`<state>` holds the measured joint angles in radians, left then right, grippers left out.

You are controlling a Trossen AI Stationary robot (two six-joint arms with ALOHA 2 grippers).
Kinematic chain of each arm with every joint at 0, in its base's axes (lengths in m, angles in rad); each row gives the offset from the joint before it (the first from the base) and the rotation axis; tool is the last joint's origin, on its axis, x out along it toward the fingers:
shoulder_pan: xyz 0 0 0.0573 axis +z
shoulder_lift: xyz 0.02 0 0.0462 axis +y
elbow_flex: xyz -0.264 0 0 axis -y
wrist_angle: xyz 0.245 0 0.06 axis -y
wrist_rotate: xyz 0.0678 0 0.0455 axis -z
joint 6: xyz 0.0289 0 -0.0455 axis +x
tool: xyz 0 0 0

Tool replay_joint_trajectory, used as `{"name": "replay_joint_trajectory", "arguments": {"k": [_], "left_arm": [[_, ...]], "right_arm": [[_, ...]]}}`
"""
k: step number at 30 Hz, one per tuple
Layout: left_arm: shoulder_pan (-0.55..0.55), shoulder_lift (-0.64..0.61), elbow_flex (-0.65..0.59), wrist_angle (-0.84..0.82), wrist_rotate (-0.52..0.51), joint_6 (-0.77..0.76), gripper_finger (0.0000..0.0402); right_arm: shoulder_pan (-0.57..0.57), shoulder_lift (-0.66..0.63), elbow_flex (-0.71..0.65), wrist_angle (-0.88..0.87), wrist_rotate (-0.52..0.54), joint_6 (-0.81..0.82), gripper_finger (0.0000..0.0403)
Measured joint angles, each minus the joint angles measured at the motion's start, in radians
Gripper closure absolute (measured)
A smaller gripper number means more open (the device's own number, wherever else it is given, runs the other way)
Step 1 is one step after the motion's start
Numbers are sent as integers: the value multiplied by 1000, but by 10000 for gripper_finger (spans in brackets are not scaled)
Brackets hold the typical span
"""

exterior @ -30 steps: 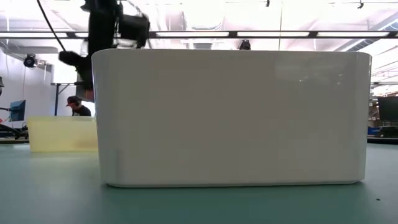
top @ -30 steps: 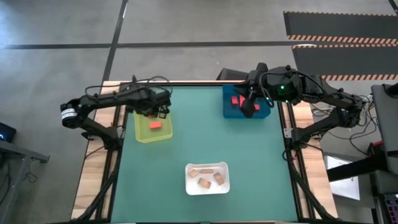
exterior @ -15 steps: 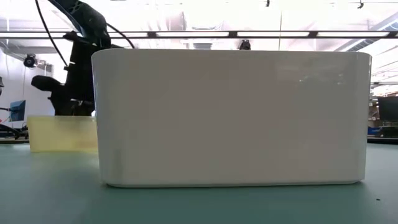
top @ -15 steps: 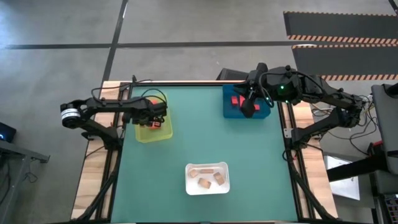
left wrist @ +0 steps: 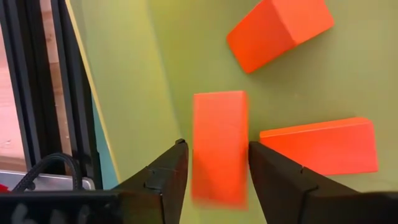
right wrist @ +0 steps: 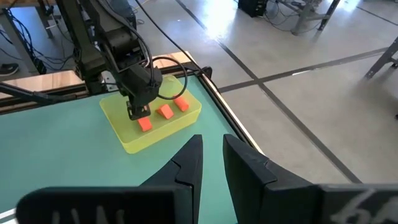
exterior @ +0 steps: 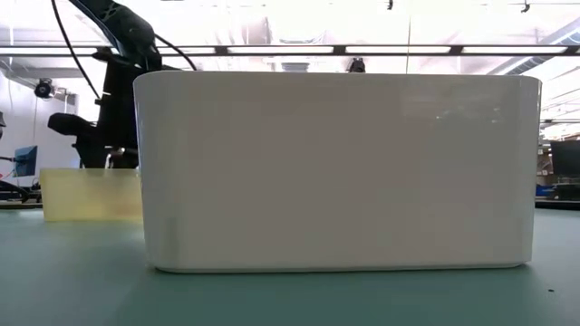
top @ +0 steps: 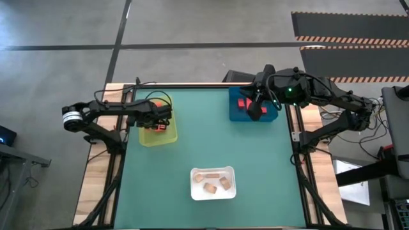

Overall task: Sort & place blocks by color
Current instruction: Put the orange block into the yellow bin, then return to Home Position

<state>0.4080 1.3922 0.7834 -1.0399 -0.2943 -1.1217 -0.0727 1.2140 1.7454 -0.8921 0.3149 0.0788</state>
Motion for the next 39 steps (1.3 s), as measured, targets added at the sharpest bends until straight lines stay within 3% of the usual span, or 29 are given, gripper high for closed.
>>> {"name": "replay_joint_trajectory", "arguments": {"k": [12, 19, 27, 33, 39], "left_arm": [[-2, -8, 35, 1, 15, 2, 221], [-49, -83, 132, 3, 68, 38, 221], [-220, -222, 264, 43, 65, 96, 221], [-416, -330, 301, 237, 139, 372, 223], [-504, -448, 289, 273, 179, 523, 278]], "right_arm": [[0, 0, 0, -1, -4, -14, 349], [0, -7, -47, 42, -102, -80, 349], [0, -59, -256, 297, -301, -100, 349], [0, -106, -437, 493, -380, -97, 349], [0, -183, -652, 748, -500, -103, 349]]}}
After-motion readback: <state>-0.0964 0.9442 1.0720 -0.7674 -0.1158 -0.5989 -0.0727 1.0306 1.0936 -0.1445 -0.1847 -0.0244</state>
